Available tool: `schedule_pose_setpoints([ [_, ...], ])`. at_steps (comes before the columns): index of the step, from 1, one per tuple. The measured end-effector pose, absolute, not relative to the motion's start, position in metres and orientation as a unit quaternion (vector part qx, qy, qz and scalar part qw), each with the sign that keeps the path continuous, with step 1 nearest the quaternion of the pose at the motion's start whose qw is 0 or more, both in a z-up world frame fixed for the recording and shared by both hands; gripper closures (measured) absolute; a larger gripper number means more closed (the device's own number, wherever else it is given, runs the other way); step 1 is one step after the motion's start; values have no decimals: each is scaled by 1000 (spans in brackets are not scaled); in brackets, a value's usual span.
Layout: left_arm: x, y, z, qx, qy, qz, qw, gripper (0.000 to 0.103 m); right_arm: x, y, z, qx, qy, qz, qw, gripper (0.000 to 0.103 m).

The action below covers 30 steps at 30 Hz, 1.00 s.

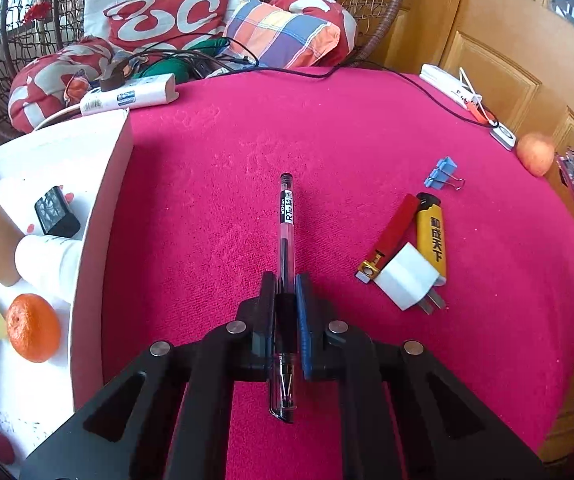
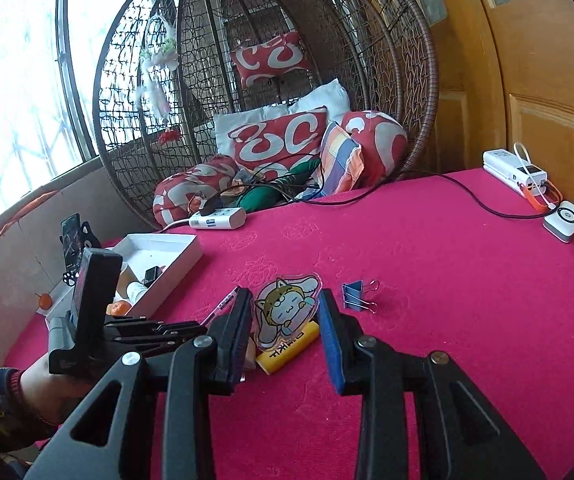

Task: Organize rigid objects
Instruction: 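Carry the black pen and sticker into the white tray and release both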

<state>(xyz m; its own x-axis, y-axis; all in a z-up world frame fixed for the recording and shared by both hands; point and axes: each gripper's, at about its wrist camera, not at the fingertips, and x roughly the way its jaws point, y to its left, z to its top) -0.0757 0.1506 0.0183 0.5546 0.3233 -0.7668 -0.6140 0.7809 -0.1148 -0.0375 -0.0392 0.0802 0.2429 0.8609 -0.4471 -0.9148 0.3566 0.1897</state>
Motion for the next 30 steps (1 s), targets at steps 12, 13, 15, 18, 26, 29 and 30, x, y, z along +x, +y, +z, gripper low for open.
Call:
schedule_pose_setpoints([
  [12,-106,114,93,-142,289,261,910,94,-55,-43,114,-40,204,586,783,70],
  [13,-108,112,96,-139,284,262,912,94,-57,-43,116,-40,202,588,782,70],
  [15,-113,110,101,-133,277,266,914,94,-58,-41,119,-41,200,590,781,70],
  [18,-120,112,105,-137,271,271,914,94,-61,-38,120,-45,199,593,779,70],
  [26,-140,121,109,-151,252,285,912,94,-68,-30,119,-54,204,598,773,70],
  [29,-147,123,110,-155,247,290,912,94,-72,-26,120,-59,206,601,770,70],
  [30,-149,124,110,-156,246,291,911,94,-73,-25,120,-60,207,603,768,70],
])
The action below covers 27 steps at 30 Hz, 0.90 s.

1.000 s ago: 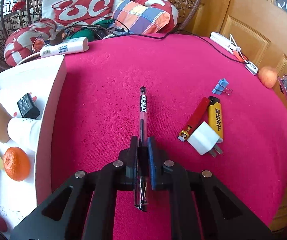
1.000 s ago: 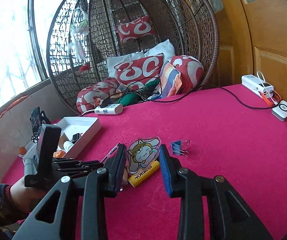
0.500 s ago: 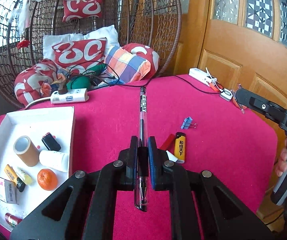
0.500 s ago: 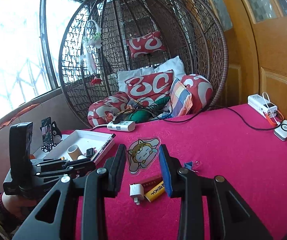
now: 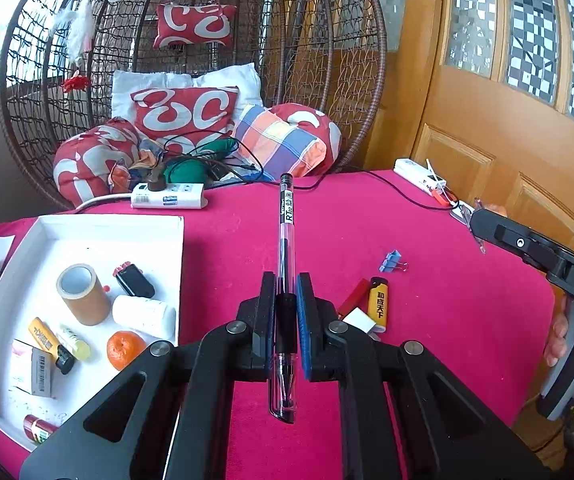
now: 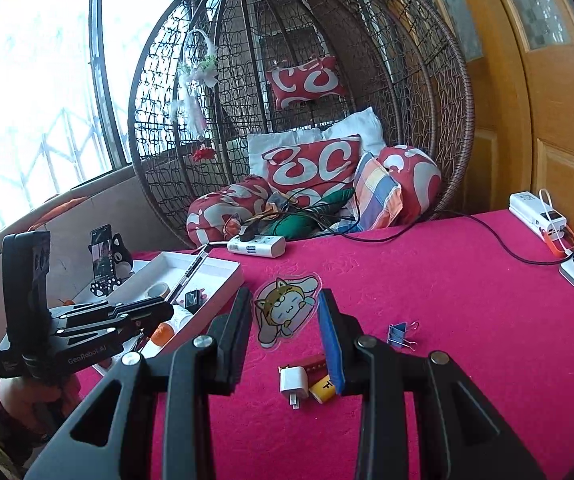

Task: Organize rigid objects
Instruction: 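Carry the black pen and sticker into the white tray and release both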

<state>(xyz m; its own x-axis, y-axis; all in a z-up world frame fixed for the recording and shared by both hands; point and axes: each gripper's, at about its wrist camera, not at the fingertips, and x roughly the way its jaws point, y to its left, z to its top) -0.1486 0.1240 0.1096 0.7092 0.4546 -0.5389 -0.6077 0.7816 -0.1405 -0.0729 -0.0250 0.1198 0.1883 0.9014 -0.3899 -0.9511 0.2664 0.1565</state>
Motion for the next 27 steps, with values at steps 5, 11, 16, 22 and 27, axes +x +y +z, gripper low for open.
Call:
schedule_pose_setpoints([
  [5,-159,132,109,-166,240,298,909,94,-81,-17,122,-71,205,609,763,70],
  [11,-172,139,107,-178,231,304,907,94,-89,-8,119,-85,209,614,757,70],
  [16,-182,145,108,-187,222,311,905,94,-97,0,119,-96,210,619,750,70],
  [22,-197,153,108,-197,212,322,901,94,-109,10,119,-108,211,631,739,70],
  [27,-211,160,109,-203,204,333,898,94,-124,22,120,-122,206,644,726,70],
])
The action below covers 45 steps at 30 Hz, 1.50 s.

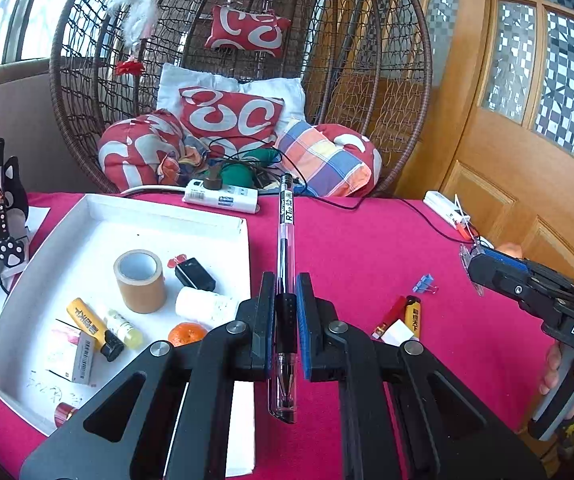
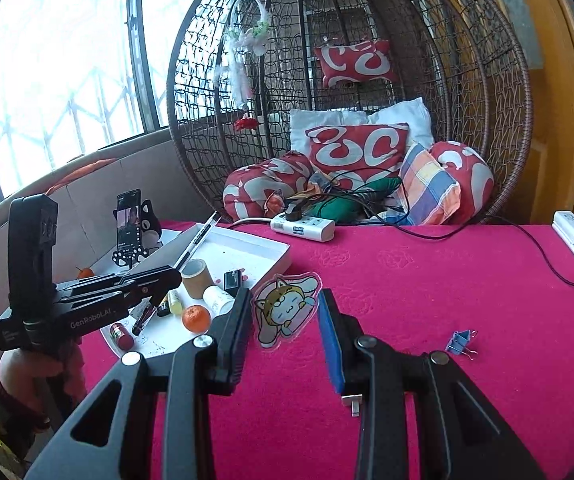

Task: Organize rigid objects
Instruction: 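Carry the black pen and sticker into the white tray and release both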

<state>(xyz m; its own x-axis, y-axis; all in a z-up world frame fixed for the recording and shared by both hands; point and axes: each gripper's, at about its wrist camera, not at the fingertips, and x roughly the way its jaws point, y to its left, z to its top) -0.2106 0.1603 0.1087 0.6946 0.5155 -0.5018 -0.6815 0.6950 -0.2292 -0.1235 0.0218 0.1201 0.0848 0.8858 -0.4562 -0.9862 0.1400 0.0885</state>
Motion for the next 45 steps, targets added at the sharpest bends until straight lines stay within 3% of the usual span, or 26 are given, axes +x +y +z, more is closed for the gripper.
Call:
schedule_pose_setpoints([
  [33,-283,218,95,-233,182,409,863,94,-205,124,107,-199,208,715,637,70],
  [45,-274,291,66,-238,243,452,825,94,-236,185,48,-260,258,711,601,70],
])
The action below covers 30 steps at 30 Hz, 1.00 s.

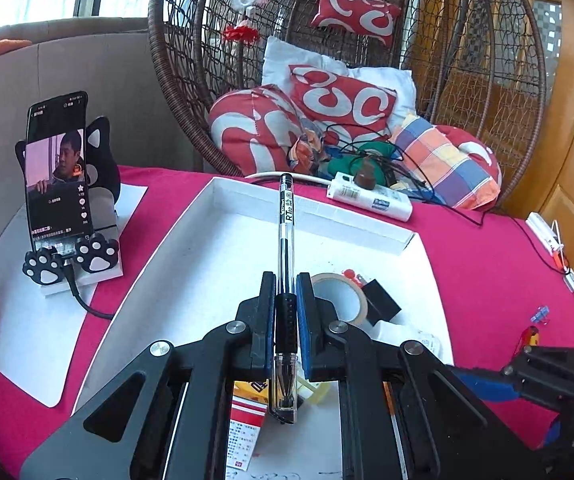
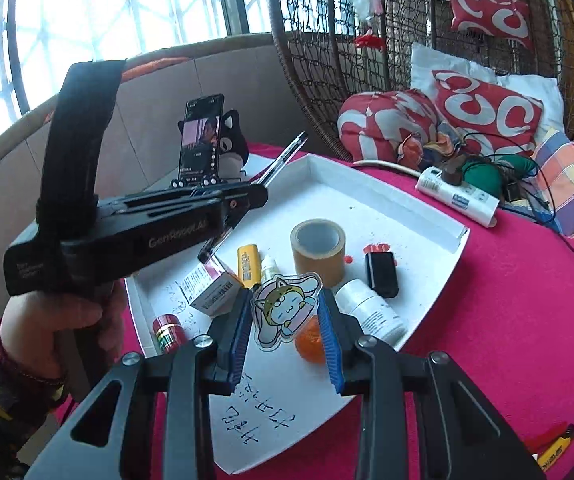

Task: Organize rigid objects
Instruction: 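Carry the black pen and sticker into the white tray and release both, then move both grippers back toward the lighters and white plug adapter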

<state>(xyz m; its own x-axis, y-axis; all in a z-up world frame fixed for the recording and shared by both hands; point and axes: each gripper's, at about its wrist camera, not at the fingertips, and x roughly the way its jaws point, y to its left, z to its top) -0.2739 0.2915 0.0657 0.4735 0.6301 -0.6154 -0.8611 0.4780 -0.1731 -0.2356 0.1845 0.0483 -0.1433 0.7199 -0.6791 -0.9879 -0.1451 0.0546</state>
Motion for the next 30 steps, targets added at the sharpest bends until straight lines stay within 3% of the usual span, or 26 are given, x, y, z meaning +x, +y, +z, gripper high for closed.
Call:
schedule_pose_setpoints([
  [7,-271,295,56,-244,253,466,812,94,-255,199,17,-301,240,686,617,70],
  [8,-271,294,56,-243,254,468,811,90,-257,198,18,-303,233,686,619,70],
  [10,-273,293,57,-247,248,474,808,70,-260,192,21,-306,213,681,630,57],
  [11,-275,293,58,-249,245,480,805,34,-261,188,25,-306,200,678,638,39],
  [12,-277,292,59,-250,239,485,803,7,-261,185,29,-302,190,677,644,21],
  [13,-279,290,62,-250,229,491,802,1,-261,181,33,-295,183,678,648,18],
  [16,-287,282,71,-246,213,509,797,0,-259,170,43,-281,173,683,652,12],
  [17,-290,278,74,-245,207,513,796,0,-259,166,45,-277,170,683,654,0],
  [30,-291,225,105,-231,160,501,818,0,-200,111,77,-199,171,645,717,0],
])
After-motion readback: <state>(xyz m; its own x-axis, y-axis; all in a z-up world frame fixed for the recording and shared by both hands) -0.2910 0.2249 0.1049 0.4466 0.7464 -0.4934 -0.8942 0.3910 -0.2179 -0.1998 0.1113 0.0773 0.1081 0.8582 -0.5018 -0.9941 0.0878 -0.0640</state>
